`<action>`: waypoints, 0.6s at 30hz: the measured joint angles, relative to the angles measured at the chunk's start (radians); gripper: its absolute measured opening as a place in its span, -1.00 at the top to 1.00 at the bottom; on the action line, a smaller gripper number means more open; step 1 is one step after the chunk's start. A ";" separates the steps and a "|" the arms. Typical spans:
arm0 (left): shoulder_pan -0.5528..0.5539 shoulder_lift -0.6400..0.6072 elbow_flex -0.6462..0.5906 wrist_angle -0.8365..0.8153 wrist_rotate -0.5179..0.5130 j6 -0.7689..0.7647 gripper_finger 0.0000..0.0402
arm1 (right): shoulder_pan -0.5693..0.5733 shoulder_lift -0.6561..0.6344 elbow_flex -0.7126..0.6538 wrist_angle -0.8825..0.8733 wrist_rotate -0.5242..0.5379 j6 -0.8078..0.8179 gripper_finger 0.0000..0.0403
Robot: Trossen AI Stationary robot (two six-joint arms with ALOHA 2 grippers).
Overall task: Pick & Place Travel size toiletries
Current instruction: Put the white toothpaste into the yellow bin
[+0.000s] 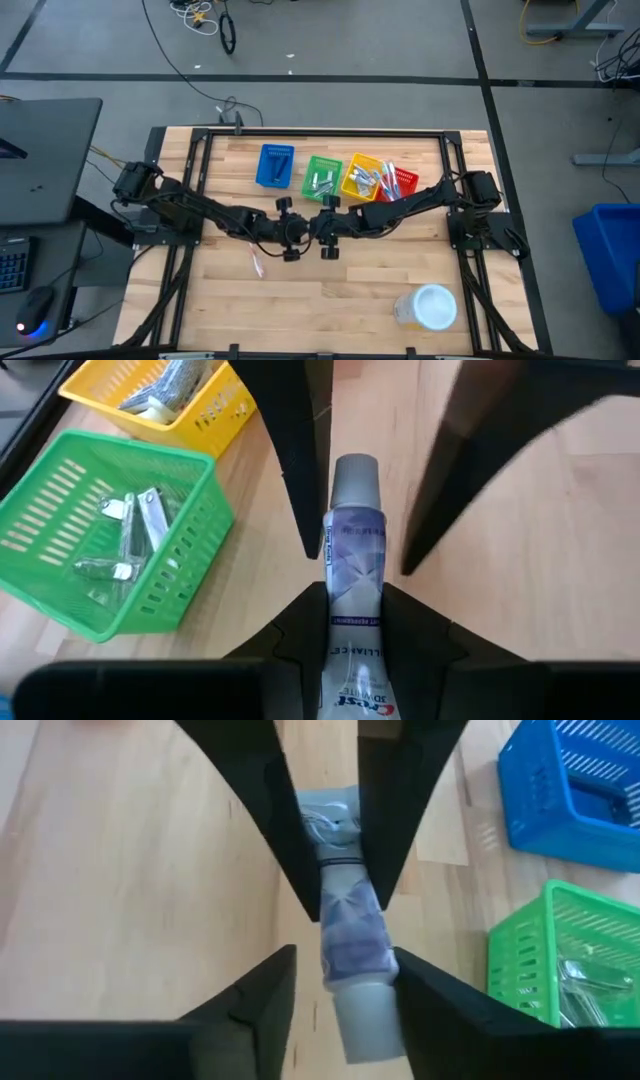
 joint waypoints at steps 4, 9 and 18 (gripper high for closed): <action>0.000 0.000 0.000 0.000 0.004 0.000 0.53 | 0.000 0.000 0.000 -0.001 0.000 0.000 0.38; 0.000 0.000 0.000 0.001 0.002 0.000 0.53 | 0.000 0.000 0.000 0.000 -0.001 0.000 0.55; 0.000 0.000 0.000 0.001 0.002 -0.001 0.53 | 0.000 0.000 0.000 -0.001 -0.001 0.000 0.56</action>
